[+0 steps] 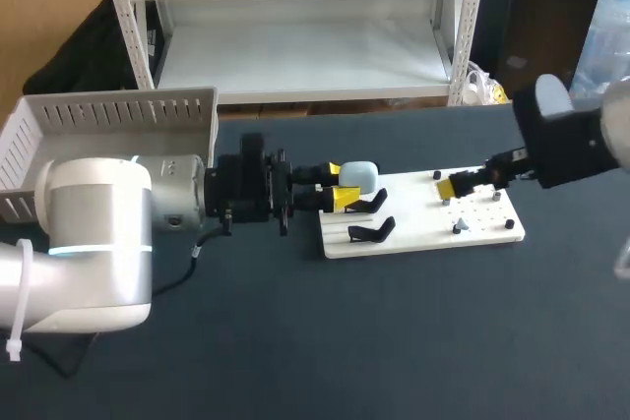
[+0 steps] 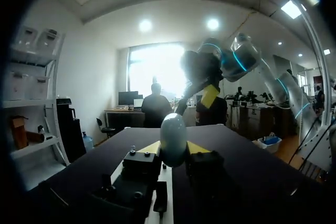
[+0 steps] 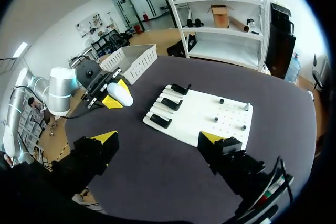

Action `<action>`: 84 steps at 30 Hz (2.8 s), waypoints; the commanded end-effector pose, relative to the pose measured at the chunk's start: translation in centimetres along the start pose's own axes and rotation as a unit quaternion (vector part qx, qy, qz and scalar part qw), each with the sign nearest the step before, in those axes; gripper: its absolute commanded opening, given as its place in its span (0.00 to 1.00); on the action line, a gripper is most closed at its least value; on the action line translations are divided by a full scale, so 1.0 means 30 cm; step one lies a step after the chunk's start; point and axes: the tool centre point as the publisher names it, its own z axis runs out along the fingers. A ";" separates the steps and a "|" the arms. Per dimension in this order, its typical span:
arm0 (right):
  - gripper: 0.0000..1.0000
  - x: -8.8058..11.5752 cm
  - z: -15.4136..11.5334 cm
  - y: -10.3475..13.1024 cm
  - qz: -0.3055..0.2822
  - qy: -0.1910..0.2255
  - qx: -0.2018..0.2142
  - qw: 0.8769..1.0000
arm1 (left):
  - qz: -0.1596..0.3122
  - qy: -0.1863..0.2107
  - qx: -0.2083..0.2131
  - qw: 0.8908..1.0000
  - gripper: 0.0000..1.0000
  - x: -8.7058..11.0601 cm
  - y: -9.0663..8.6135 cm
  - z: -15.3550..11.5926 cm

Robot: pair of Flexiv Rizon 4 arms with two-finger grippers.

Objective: Pick up each earbud case from the left stands, insert the matching earbuds, close the lid, and place the case in the box.

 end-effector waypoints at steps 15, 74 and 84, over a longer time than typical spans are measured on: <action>1.00 -0.040 0.101 0.143 -0.008 0.015 -0.014 1.000 | 0.001 -0.003 -0.003 1.000 0.00 0.006 -0.002 0.000; 1.00 -0.128 0.256 0.122 0.006 0.051 -0.010 0.999 | 0.001 -0.003 -0.003 1.000 0.00 0.006 -0.002 0.000; 1.00 -0.186 0.219 0.125 -0.005 0.030 0.000 1.000 | 0.001 -0.003 -0.003 1.000 0.00 0.006 -0.002 0.000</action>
